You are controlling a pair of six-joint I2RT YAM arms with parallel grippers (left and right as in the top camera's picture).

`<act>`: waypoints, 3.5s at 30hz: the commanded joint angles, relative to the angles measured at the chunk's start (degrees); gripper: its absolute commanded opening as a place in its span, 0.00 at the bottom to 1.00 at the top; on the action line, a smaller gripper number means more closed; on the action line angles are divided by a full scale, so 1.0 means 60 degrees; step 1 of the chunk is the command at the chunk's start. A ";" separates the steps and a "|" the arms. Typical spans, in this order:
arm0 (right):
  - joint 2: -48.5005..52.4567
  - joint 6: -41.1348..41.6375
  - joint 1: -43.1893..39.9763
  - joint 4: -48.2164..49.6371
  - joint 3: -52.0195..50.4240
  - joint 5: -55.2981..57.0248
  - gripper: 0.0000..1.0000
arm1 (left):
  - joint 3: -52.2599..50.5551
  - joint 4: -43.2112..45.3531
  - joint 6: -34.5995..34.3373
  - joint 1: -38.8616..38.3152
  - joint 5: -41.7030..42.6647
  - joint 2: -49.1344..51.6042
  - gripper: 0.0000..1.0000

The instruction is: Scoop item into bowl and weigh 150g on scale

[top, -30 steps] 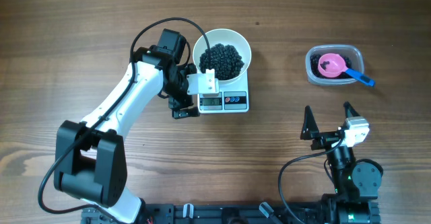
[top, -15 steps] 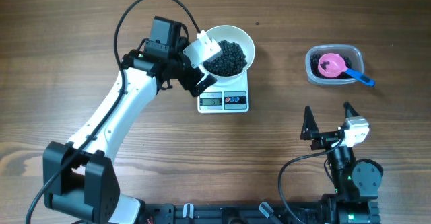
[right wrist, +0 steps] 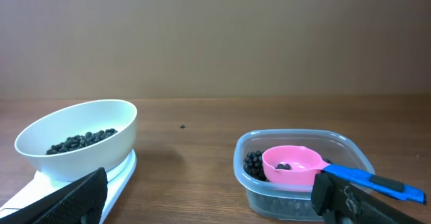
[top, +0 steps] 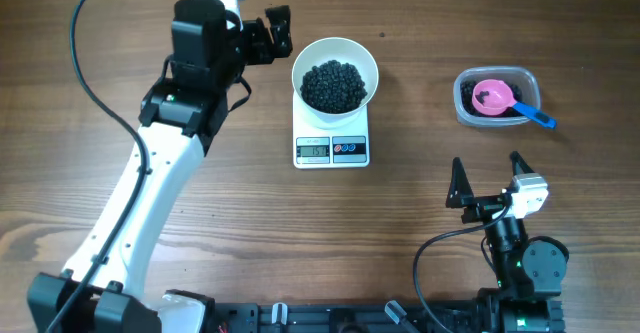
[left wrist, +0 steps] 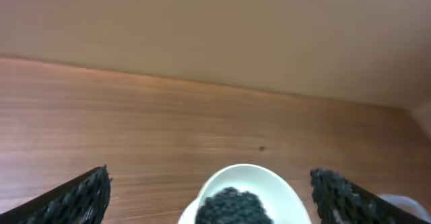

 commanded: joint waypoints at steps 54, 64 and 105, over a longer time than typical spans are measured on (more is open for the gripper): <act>-0.0087 0.0102 -0.0047 0.0040 -0.0007 0.0164 1.00 | -0.8721 0.1515 -0.5406 0.2157 -0.4051 -1.1679 1.00; -0.0087 0.0106 -0.0047 0.0040 -0.0007 0.0164 1.00 | -1.0047 0.1494 -0.5402 0.2284 -0.3836 -1.4131 1.00; -0.0087 0.0106 -0.0047 0.0040 -0.0007 0.0164 1.00 | -1.2025 0.1479 -0.0852 0.2419 -0.1472 -1.4131 1.00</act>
